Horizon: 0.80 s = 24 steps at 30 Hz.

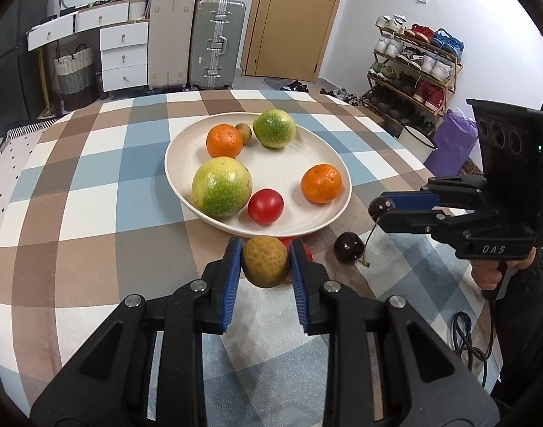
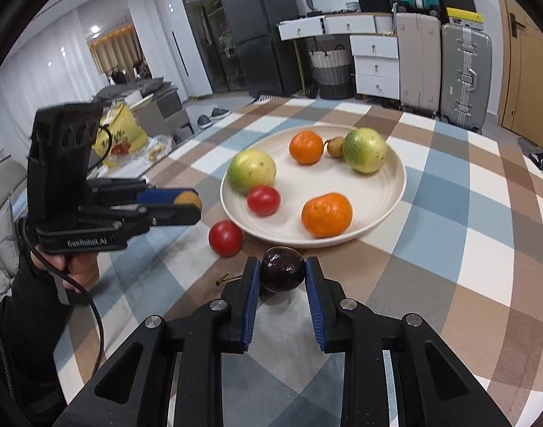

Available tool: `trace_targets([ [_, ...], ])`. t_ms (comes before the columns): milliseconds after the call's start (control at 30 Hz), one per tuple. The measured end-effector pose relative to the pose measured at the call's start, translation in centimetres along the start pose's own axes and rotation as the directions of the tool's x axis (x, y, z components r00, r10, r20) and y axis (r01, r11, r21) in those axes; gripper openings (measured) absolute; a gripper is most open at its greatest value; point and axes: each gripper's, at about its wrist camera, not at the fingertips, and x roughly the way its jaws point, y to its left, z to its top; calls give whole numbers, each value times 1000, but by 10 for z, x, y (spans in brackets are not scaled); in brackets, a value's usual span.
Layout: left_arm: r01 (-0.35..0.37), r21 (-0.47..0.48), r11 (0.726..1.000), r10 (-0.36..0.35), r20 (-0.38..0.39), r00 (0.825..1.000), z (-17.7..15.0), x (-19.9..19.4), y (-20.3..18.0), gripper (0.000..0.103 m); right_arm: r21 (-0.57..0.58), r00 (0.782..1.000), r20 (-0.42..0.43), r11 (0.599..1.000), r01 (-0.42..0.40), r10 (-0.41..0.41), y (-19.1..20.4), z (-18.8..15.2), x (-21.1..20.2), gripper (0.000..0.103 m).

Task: Organize fruits
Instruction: 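Carry the brown fruit and cherries into the white plate and open both tools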

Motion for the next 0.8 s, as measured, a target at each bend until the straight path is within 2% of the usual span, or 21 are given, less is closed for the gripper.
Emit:
trace_targets([
  [233,-55,-3,998,55,64,996,5,-10,-4,24,62,994,108,998,19,-25,-6,9,-15,26],
  [667,-102,-25,994,105,146,984,35,-17,-7,24,146,982,173,988,48,-74,-19,23,-23,26],
  [800,-117,-19,993,118,153,981,49,-9,-10,24,176,972,203,981,79,-115,-23,34,-27,26],
])
